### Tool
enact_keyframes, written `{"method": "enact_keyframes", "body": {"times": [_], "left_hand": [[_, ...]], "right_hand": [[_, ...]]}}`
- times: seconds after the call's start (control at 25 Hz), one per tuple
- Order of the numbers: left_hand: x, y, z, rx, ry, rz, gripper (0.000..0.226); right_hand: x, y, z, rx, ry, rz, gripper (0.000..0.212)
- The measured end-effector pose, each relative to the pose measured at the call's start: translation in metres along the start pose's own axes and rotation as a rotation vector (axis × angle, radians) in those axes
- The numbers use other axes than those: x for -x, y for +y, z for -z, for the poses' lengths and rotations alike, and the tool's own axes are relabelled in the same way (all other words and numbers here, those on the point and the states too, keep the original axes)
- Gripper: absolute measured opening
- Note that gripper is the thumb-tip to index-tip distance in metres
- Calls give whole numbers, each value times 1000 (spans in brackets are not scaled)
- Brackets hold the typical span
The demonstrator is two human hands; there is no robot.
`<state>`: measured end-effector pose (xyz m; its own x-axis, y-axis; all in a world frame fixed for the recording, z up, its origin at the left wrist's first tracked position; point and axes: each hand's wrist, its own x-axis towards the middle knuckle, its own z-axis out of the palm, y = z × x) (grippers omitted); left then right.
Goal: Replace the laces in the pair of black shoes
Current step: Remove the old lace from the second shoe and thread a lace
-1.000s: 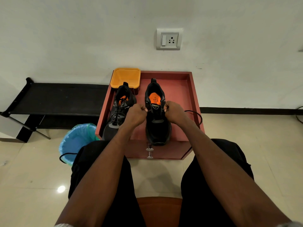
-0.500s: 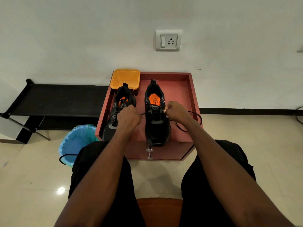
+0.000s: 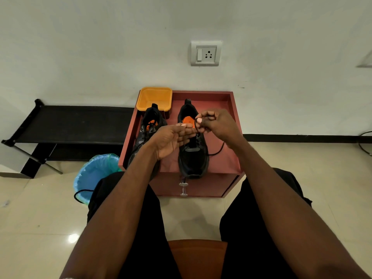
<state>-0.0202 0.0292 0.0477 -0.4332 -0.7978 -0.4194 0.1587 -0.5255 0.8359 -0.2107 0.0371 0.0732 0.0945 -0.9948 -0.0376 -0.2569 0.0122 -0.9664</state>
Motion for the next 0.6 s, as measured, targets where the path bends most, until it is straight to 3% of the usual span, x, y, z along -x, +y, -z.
{"method": "enact_keyframes", "body": {"times": [0.08, 0.16, 0.36, 0.44, 0.52, 0.6], "left_hand": [[5, 3, -4, 94, -150, -23, 39], [10, 8, -2, 118, -153, -69, 37], [7, 14, 18, 37, 320, -109, 30], [5, 14, 26, -29, 490, -72, 25], [2, 12, 29, -140, 606, -55, 18], [0, 10, 29, -270, 643, -60, 9]], "right_hand": [[2, -2, -5, 142, 102, 72, 7], [-1, 0, -3, 122, 218, 10, 13], [-9, 16, 21, -350, 613, -483, 7], [-14, 25, 28, -519, 721, -628, 17], [-18, 30, 27, -557, 748, -679, 18], [-17, 27, 20, -363, 717, -688, 14]]}}
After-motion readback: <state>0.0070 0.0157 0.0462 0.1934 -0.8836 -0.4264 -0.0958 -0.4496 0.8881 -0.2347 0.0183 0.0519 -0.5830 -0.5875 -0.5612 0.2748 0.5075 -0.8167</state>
